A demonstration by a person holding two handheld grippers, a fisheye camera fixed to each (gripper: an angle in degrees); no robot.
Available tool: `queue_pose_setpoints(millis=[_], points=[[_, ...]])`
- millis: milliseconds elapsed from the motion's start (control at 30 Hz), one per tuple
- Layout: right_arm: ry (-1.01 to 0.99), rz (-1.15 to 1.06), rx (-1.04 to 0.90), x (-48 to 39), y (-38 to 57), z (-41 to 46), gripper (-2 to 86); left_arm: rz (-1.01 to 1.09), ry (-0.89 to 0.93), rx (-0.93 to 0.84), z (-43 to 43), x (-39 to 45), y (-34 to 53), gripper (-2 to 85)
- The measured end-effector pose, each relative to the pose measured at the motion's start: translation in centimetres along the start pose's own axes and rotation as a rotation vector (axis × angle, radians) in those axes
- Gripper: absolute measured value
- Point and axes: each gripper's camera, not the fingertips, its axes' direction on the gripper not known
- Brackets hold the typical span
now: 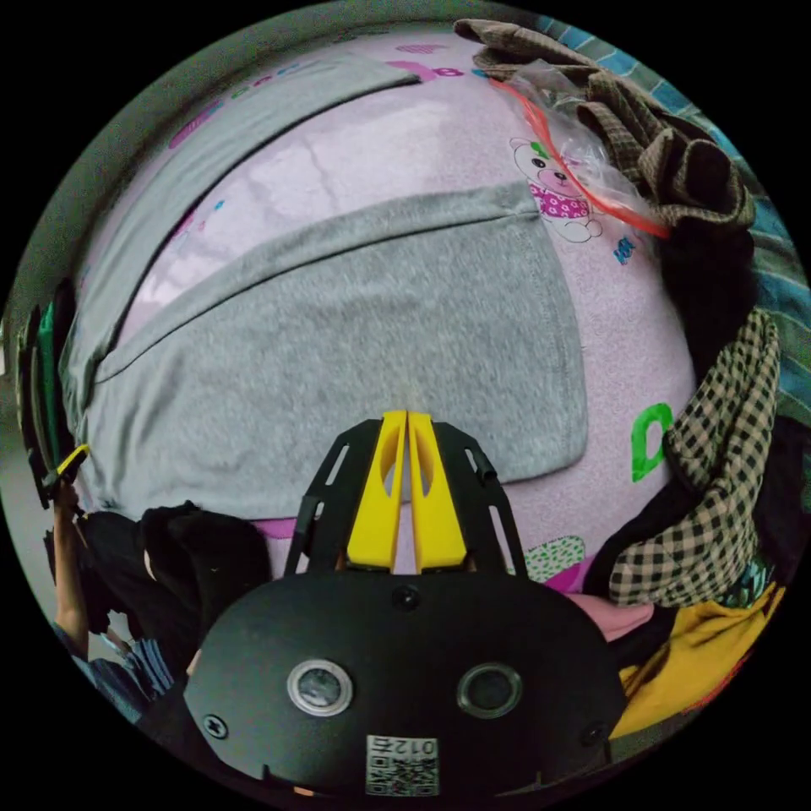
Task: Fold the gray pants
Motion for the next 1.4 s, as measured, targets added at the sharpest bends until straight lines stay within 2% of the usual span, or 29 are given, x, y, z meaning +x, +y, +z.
queue_pose_setpoints(millis=[67,267,467,567,733,800,833,933,1033,1200,1333,1400], points=[[-0.036,0.021,0.034,0.6,1.0,0.0,-0.8,-0.061,-0.023,-0.018,0.1,-0.4,1.2,-0.1],[-0.163,0.053,0.078,2.8,3.4,0.6,-0.8,-0.202,-0.048,0.1,-3.2,-0.9,5.9,-0.1],[-0.055,0.01,-0.065,1.5,3.9,0.5,-0.8,-0.288,-0.105,0.183,-7.0,-0.1,13.6,-0.1],[-0.069,-0.101,0.084,-1.8,4.5,-3.9,-0.8,-0.334,-0.11,0.219,-8.7,0.7,17.6,-0.1],[-0.415,-0.228,0.413,-11.2,9.8,-11.0,-0.8,-0.365,-0.146,0.27,-11.6,1.5,21.1,-0.1],[-0.552,-0.317,0.45,-14.2,13.6,-11.5,-0.8,-0.331,-0.186,0.283,-12.4,1.6,21.0,-0.1],[-0.508,-0.485,0.413,-16.7,16.0,-11.5,-0.8,-0.342,-0.205,0.294,-12.9,1.1,20.4,-0.1],[-0.212,-0.682,0.471,-19.9,20.4,-11.2,-0.8,-0.336,-0.128,0.265,-14.0,-0.1,16.8,0.0],[-0.177,-0.748,0.384,-21.4,20.8,-10.3,-0.8,-0.253,-0.113,0.216,-13.1,0.8,13.0,-0.1],[-0.045,-0.704,0.324,-21.7,21.5,-8.9,-0.8,-0.101,-0.132,-0.018,-5.8,1.0,9.2,-0.1],[-0.138,-0.532,0.316,-19.8,22.0,-9.1,-0.8,-0.112,-0.026,-0.108,-0.8,-2.2,7.7,0.0],[-0.118,-0.454,0.346,-18.8,22.3,-8.1,-0.8,-0.091,-0.023,-0.123,0.5,-2.9,7.4,0.0]])
